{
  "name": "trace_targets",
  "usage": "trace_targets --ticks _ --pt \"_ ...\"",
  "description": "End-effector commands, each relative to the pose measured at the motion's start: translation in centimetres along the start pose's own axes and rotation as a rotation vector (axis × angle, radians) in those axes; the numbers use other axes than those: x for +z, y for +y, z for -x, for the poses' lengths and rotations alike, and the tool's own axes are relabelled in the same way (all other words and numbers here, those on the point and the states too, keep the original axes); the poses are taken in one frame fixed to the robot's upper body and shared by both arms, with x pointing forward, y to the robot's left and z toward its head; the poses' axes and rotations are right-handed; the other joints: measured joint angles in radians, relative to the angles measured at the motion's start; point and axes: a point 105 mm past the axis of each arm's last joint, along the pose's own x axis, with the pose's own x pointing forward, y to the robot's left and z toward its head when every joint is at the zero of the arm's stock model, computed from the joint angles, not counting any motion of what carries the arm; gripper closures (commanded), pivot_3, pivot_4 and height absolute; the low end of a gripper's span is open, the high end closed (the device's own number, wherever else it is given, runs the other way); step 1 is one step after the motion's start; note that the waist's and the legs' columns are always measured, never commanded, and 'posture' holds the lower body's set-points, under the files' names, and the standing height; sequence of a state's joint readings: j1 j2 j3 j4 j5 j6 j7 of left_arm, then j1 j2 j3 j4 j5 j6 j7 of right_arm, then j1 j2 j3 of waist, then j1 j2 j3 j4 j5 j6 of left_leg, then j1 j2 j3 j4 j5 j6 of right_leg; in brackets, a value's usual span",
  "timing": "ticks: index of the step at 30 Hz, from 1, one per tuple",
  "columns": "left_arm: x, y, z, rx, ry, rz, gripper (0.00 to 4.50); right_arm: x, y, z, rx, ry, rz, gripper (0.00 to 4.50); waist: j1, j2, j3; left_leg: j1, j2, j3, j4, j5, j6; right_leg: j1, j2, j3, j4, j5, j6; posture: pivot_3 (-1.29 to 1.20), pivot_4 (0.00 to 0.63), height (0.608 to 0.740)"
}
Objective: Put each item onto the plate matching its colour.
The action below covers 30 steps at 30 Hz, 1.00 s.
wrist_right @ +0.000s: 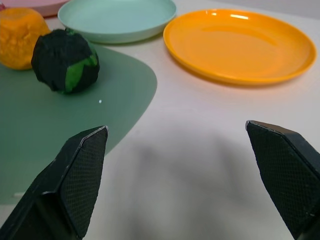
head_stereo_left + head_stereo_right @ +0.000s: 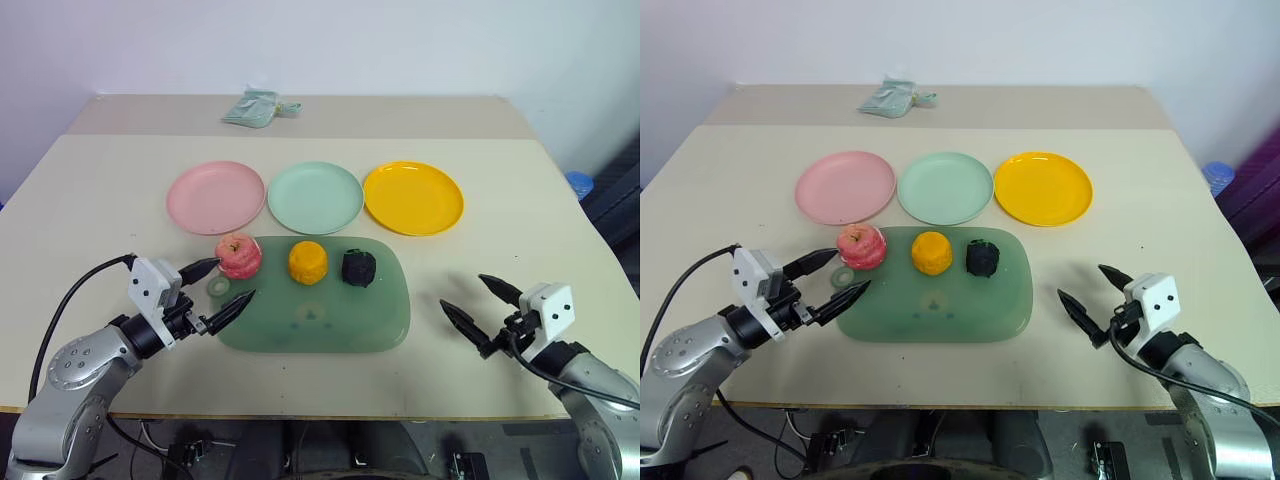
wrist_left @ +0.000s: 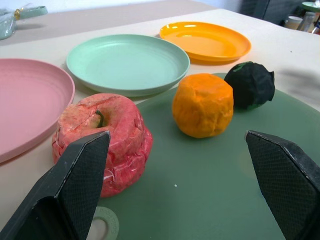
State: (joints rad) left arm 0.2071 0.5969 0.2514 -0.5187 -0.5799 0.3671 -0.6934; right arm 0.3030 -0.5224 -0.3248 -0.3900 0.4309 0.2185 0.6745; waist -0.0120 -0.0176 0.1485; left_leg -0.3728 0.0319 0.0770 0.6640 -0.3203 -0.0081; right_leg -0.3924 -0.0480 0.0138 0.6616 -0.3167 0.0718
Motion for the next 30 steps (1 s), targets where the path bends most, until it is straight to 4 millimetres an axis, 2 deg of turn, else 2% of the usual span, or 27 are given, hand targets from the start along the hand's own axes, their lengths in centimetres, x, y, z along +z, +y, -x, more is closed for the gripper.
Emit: trace_targets --ticks 1,20,23,25,27,30 --pt "0.9 -0.2 0.3 -0.005 -0.029 -0.024 0.08 0.7 0.0 0.0 0.004 -0.028 0.024 0.00 0.000 0.000 0.000 0.000 0.000 0.000 0.000 0.000 0.000 0.000 0.000 0.000 0.000 0.000 0.000 0.00 0.150 0.740" --pt "-0.6 -0.4 0.8 0.013 -0.044 -0.042 0.08 1.4 0.6 -0.1 0.069 -0.064 0.019 0.00 -0.001 0.000 0.000 0.000 0.000 0.000 0.000 0.000 0.000 0.000 0.000 0.000 0.000 0.000 0.000 0.00 0.150 0.740" --pt "-1.2 0.2 1.1 0.056 -0.048 -0.020 0.08 2.6 1.0 0.1 0.113 -0.133 0.006 0.00 0.000 0.000 0.000 0.000 0.000 0.000 0.000 0.000 0.000 0.000 0.000 0.000 0.000 0.000 0.000 0.00 0.150 0.740" --pt "-1.7 1.3 1.2 0.146 -0.045 -0.062 0.08 3.7 1.5 0.1 0.167 -0.193 0.009 0.00 0.000 0.000 0.000 0.000 0.000 0.000 0.000 0.000 0.000 0.001 0.000 0.000 0.000 0.000 0.000 0.00 0.150 0.740" --pt "-2.3 2.4 1.3 0.226 -0.050 0.010 0.08 5.1 2.5 0.0 0.252 -0.250 0.018 0.00 -0.001 0.000 0.000 0.000 0.000 0.000 0.001 0.000 0.000 0.001 0.000 0.000 0.000 0.000 0.000 0.00 0.150 0.740" --pt "-2.4 2.8 1.2 0.268 -0.091 0.098 0.08 6.0 4.4 -0.5 0.405 -0.252 0.035 0.00 -0.001 0.000 0.000 0.000 0.000 0.000 0.001 0.000 0.000 0.001 0.001 0.000 0.000 0.000 0.000 0.00 0.150 0.740"
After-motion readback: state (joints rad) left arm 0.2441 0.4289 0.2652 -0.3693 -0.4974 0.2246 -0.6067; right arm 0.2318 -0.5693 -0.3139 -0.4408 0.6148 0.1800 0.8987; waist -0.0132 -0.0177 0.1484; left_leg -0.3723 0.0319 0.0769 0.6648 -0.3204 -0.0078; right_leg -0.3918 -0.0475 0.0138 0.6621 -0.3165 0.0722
